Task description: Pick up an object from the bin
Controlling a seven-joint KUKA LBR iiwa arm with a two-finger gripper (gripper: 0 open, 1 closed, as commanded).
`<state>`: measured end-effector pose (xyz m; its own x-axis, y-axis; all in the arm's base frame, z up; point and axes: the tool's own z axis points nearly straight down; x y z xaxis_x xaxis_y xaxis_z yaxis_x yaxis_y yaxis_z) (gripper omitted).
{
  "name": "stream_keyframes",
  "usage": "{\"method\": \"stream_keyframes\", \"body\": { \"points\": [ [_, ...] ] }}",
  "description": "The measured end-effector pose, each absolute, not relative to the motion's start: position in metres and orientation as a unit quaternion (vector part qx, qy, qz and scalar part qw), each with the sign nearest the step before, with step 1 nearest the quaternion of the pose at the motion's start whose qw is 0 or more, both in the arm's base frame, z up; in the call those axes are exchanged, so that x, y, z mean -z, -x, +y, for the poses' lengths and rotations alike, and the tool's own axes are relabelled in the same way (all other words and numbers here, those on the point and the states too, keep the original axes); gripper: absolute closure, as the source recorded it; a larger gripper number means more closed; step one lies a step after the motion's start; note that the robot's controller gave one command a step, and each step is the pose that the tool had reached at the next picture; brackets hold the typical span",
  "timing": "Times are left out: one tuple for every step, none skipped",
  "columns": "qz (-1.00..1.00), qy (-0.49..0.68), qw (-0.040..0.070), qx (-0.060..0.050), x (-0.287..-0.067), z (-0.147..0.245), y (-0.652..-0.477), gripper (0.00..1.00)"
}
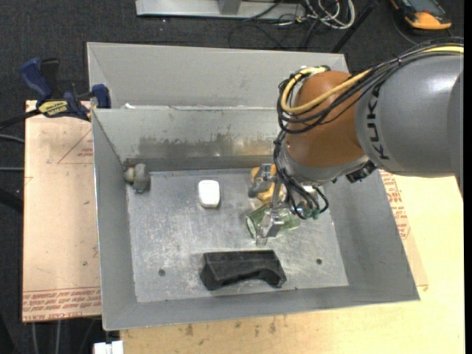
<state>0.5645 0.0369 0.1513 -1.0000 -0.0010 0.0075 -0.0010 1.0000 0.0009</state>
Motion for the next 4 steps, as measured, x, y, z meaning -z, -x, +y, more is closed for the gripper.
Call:
{"method": "stream_keyframes", "body": {
  "points": [
    [-1.000, 0.000, 0.000, 0.001, -0.156, 0.037, -0.566, 0.00],
    [-0.998, -0.061, -0.004, 0.002, -0.138, 0.019, -0.566, 0.00],
    [-0.985, -0.175, -0.003, 0.001, -0.075, -0.020, -0.578, 1.00],
    [-0.985, -0.175, -0.003, 0.001, -0.075, -0.020, -0.578, 1.00]
  ]
}}
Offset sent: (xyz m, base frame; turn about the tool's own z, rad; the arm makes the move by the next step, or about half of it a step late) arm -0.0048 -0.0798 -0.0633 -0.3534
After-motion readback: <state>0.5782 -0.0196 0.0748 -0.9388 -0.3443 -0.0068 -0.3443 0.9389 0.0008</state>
